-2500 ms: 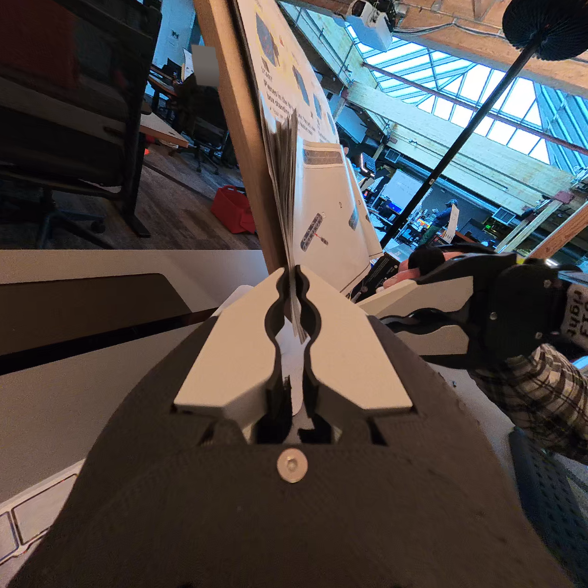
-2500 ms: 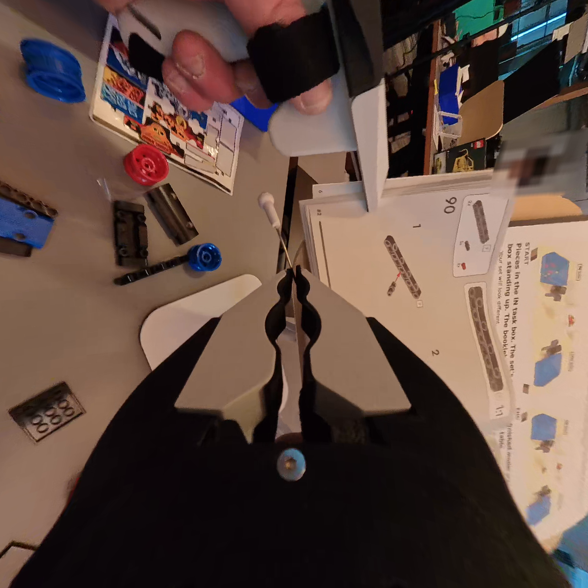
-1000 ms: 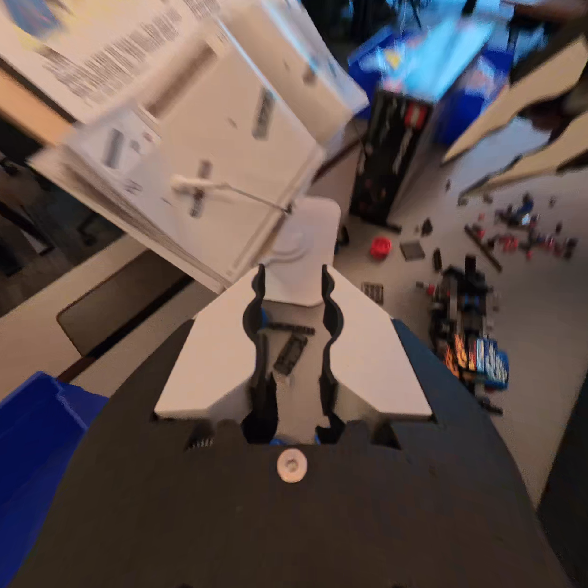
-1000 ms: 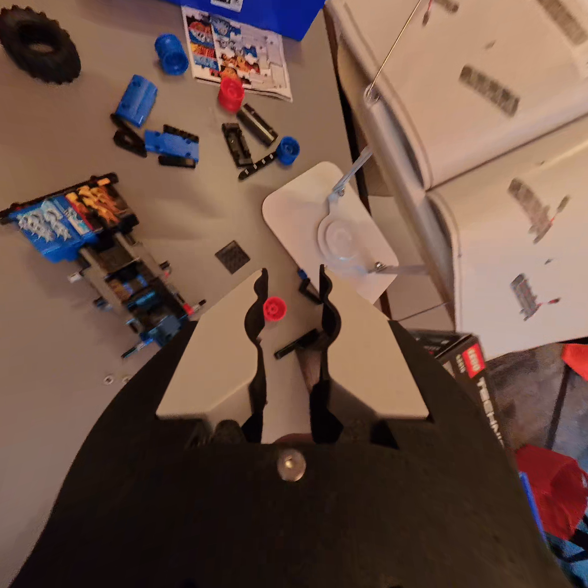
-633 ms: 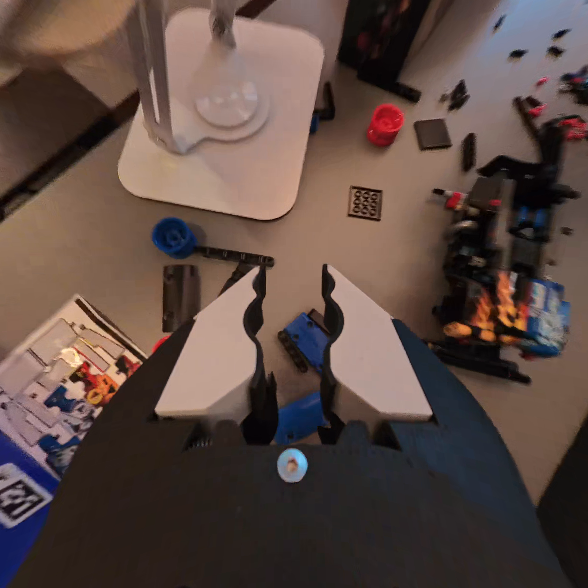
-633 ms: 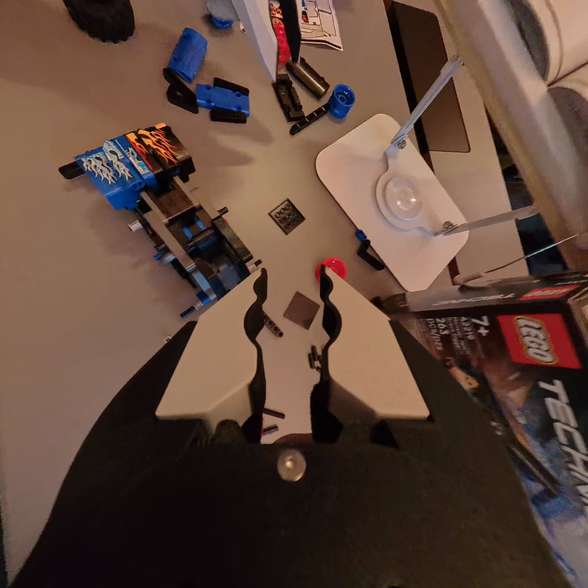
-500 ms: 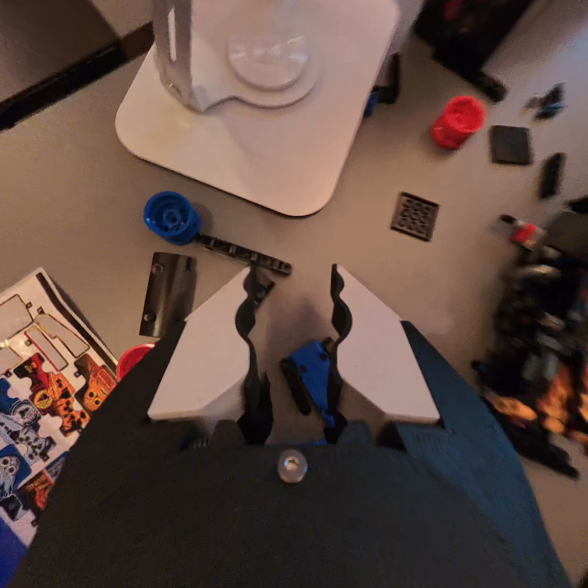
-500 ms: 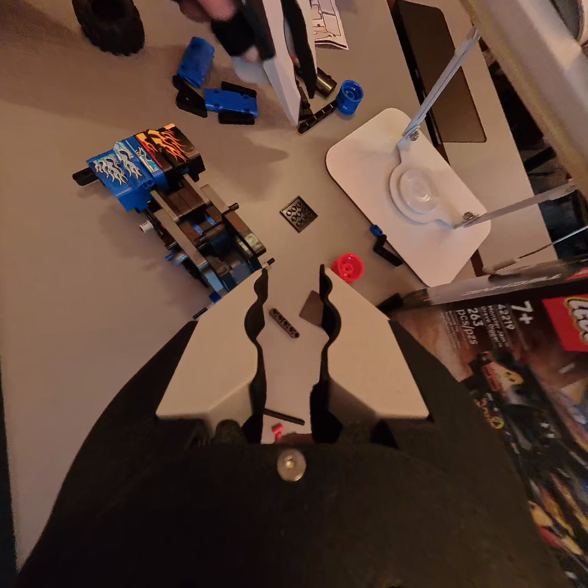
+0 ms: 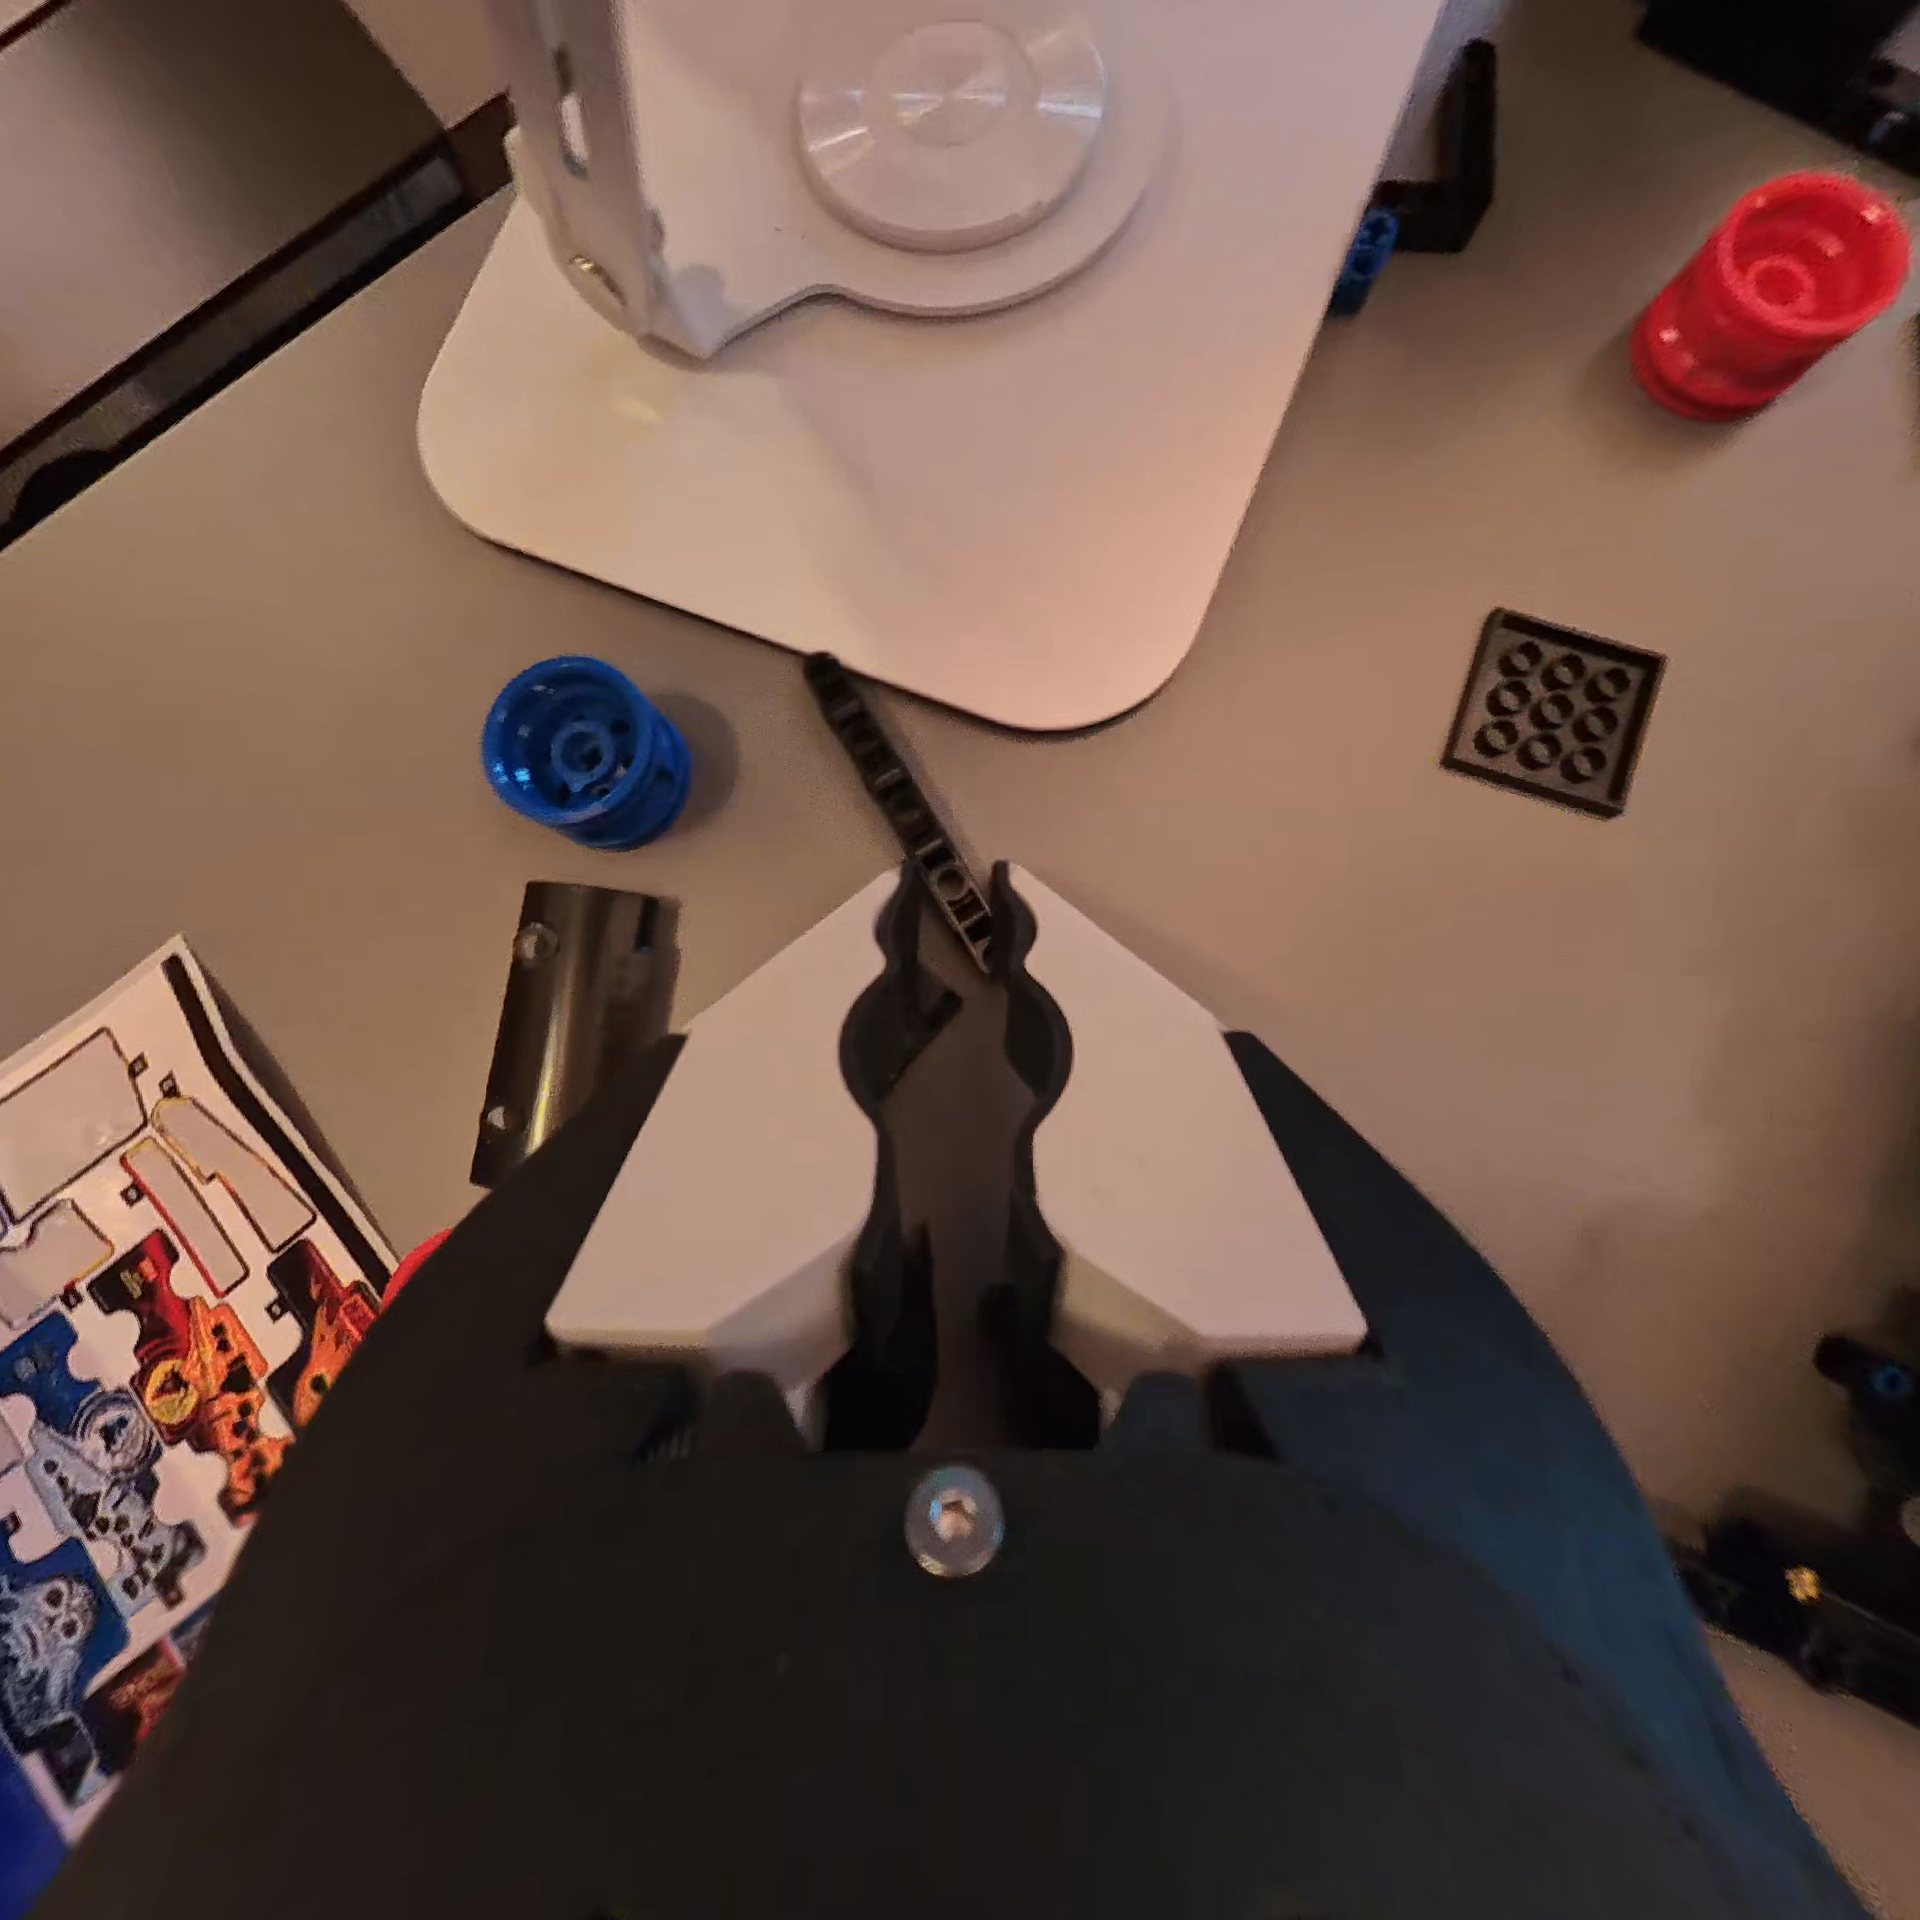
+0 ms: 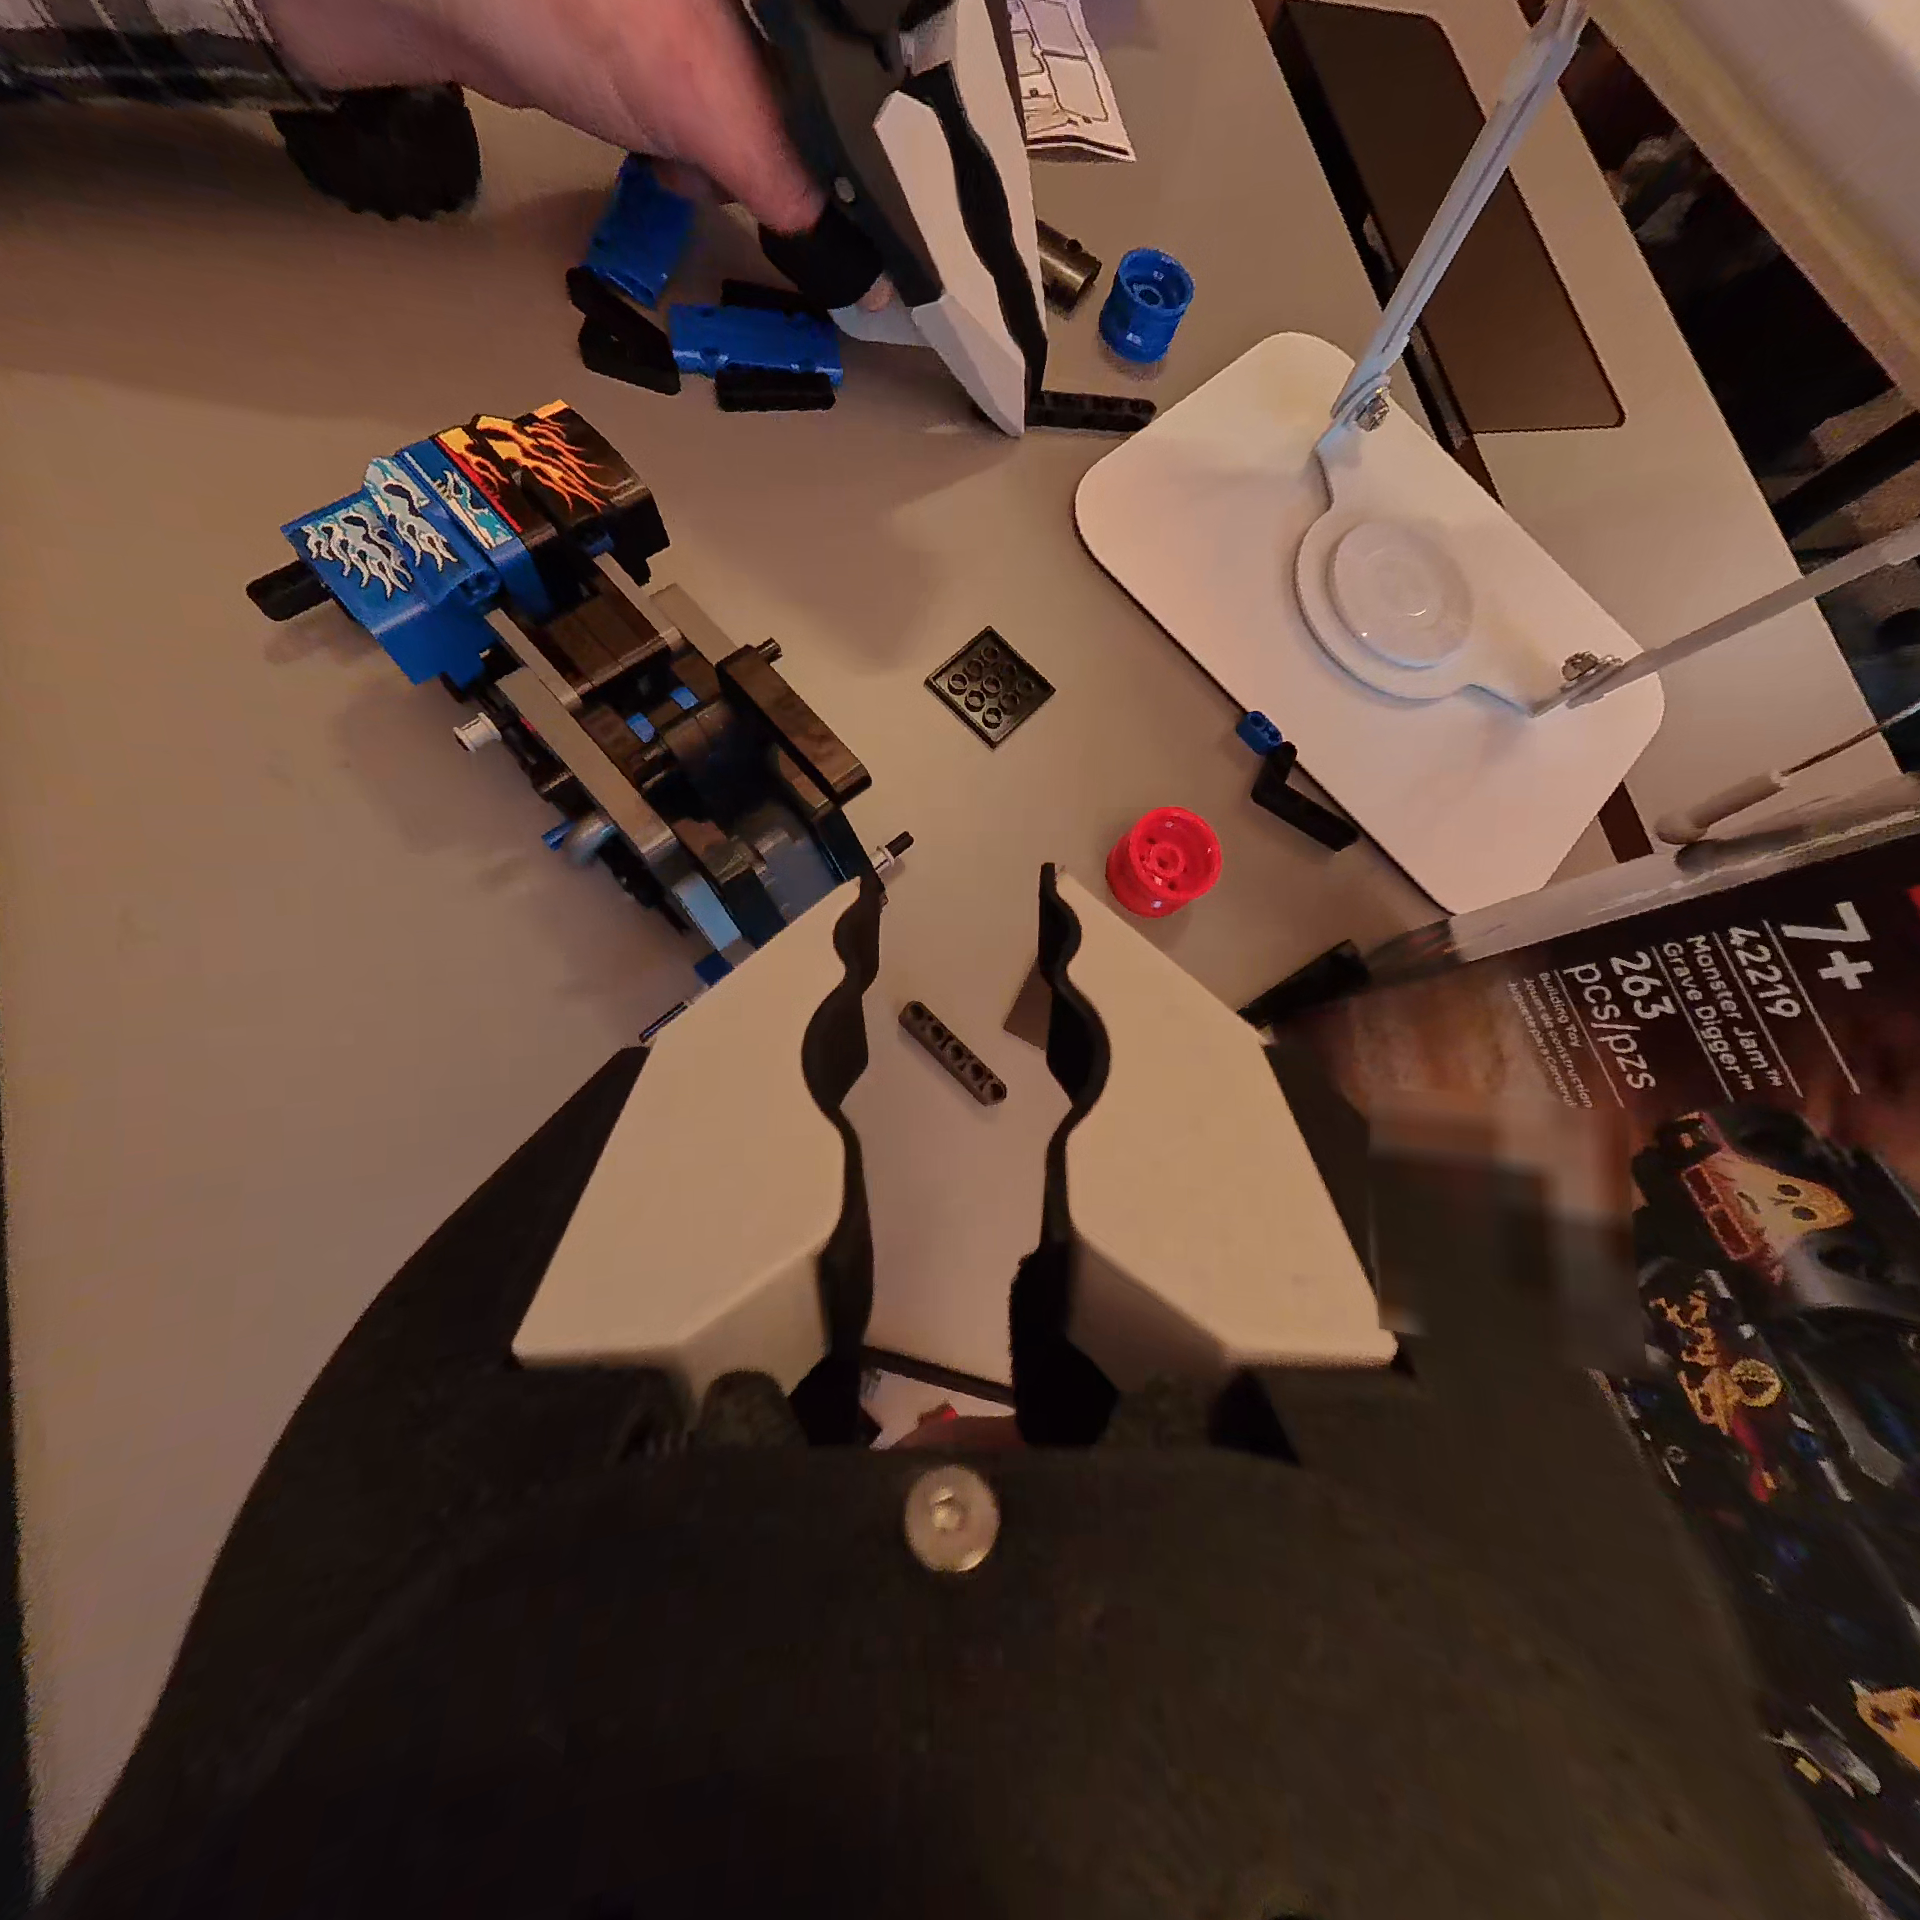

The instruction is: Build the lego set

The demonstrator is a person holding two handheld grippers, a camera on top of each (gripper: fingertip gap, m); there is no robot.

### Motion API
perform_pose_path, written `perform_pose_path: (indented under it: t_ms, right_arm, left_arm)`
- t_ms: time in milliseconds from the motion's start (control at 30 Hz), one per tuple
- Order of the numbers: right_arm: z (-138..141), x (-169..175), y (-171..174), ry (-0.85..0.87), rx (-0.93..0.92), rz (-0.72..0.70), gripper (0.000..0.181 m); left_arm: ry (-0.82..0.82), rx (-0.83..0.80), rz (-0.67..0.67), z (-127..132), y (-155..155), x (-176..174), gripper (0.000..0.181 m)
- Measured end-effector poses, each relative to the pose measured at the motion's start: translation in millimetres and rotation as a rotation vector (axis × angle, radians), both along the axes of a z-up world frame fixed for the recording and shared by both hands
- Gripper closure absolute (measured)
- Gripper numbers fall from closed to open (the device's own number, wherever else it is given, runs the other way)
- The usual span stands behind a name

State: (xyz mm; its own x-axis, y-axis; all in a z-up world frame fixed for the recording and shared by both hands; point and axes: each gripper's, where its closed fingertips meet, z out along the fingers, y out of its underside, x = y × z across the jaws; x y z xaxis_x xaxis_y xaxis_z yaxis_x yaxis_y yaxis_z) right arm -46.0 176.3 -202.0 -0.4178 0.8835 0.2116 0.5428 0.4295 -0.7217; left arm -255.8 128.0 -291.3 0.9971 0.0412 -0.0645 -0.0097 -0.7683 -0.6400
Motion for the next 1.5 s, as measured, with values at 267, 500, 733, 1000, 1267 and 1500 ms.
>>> perform_pose_path:
  t_ms: [267, 500, 733, 1000, 1267, 1500]
  right_arm:
    - [-1, 0, 3, 0.004, -0.007, -0.006, 0.153]
    - [13, -1, 5, 0.055, 0.027, -0.016, 0.153]
    - [59, -2, -11, 0.264, 0.275, 0.021, 0.146]
    - [79, 7, -63, 0.424, 0.640, 0.129, 0.143]
    - [46, 26, -86, 0.324, 0.722, 0.207, 0.166]
    - [32, 49, -94, 0.229, 0.582, 0.186, 0.177]
  left_arm:
    - [0.082, -0.015, -0.196, 5, -15, 18, 0.171]
    - [0.042, 0.124, -0.307, 52, -19, 41, 0.175]
    - [-0.114, 0.225, -0.475, 103, -30, 101, 0.175]
    - [-0.331, 0.250, -0.686, 136, -49, 199, 0.176]
    - [-0.477, 0.239, -0.760, 136, -64, 250, 0.175]
    - [-0.507, 0.310, -0.772, 139, -69, 259, 0.170]
